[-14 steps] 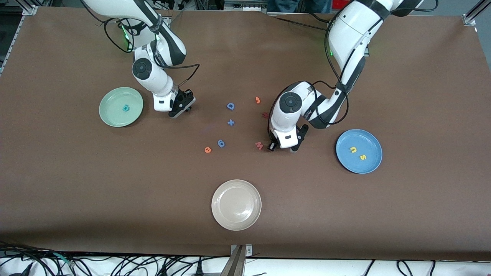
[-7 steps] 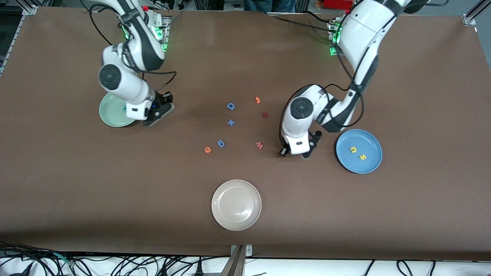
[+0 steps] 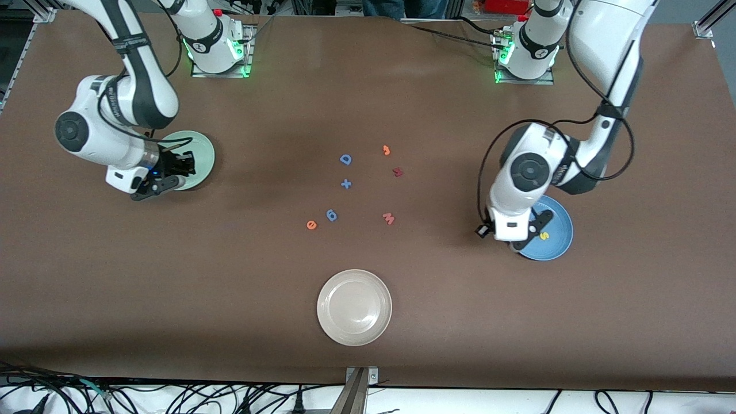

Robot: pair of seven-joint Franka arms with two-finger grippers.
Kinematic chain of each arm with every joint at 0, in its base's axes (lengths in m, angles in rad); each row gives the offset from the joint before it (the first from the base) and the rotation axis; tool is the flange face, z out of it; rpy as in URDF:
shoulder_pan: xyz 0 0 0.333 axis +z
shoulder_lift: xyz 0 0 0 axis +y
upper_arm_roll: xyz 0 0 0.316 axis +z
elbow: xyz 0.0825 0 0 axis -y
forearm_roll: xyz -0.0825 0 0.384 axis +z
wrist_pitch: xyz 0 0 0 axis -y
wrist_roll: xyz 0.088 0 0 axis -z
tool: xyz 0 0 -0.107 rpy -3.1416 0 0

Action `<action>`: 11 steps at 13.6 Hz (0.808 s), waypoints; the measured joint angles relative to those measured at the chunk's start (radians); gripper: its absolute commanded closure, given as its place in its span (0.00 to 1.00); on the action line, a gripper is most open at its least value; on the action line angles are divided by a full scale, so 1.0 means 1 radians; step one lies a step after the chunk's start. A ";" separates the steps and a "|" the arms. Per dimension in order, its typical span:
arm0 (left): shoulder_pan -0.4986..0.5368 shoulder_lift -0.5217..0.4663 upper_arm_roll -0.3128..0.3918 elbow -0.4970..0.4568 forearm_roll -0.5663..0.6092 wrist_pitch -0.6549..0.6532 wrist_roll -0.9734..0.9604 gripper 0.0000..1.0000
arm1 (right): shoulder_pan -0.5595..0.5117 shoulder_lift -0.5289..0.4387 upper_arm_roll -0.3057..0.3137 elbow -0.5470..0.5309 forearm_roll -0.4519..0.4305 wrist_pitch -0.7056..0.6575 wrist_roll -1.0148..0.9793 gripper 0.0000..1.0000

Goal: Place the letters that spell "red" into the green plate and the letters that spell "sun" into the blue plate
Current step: 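Drop the n on the blue plate and the r on the green plate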

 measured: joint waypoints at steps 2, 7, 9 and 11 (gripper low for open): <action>0.066 0.000 0.001 -0.022 0.000 0.002 0.146 0.88 | 0.000 0.022 -0.060 -0.006 -0.001 -0.035 0.000 0.86; 0.146 0.000 0.001 -0.036 0.000 0.004 0.375 0.00 | -0.005 0.140 -0.175 -0.014 -0.002 -0.026 -0.003 0.88; 0.151 0.000 0.001 -0.036 0.000 0.006 0.429 0.00 | -0.003 0.171 -0.175 -0.013 -0.002 -0.010 -0.003 0.64; 0.152 -0.001 0.001 -0.033 0.000 0.009 0.446 0.00 | -0.001 0.176 -0.175 -0.013 -0.002 -0.009 -0.003 0.28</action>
